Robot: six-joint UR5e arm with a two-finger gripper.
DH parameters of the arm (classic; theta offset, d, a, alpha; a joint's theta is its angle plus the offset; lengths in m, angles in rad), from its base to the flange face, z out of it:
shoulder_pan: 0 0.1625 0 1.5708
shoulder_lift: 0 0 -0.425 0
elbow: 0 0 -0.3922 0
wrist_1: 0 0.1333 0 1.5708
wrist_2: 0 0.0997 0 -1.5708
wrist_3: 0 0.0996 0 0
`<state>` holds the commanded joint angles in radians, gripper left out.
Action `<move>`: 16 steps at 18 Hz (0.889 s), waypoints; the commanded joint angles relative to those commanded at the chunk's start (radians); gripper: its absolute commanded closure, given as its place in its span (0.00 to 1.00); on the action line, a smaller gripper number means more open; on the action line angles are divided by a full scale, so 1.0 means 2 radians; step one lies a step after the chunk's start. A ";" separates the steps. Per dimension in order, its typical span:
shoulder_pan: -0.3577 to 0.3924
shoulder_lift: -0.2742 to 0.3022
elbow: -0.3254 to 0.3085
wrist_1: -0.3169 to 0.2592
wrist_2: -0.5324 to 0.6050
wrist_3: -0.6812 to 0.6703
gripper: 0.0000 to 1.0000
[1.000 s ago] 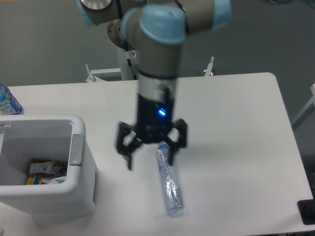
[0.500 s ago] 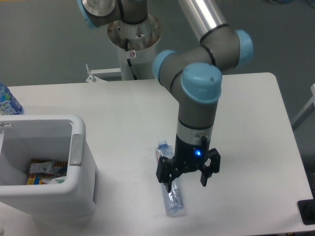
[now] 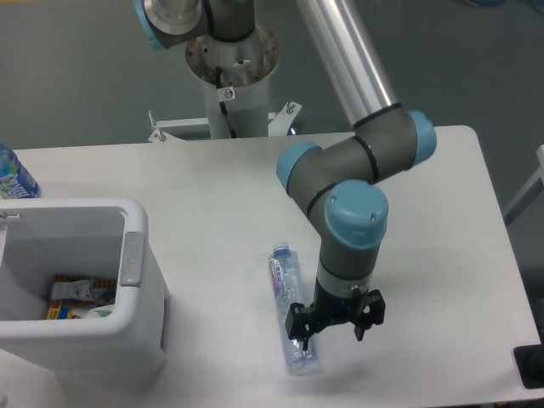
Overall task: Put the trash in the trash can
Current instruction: 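Move the open gripper over the clear plastic water bottle, then lower onto the bottle and close the gripper around it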
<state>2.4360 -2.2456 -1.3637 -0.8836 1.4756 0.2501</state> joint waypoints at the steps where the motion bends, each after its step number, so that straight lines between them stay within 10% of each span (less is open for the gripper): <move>1: -0.001 -0.002 -0.002 0.002 0.005 0.001 0.00; 16: -0.035 -0.031 -0.007 0.003 0.044 0.001 0.00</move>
<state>2.3654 -2.3071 -1.3775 -0.8774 1.5631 0.2516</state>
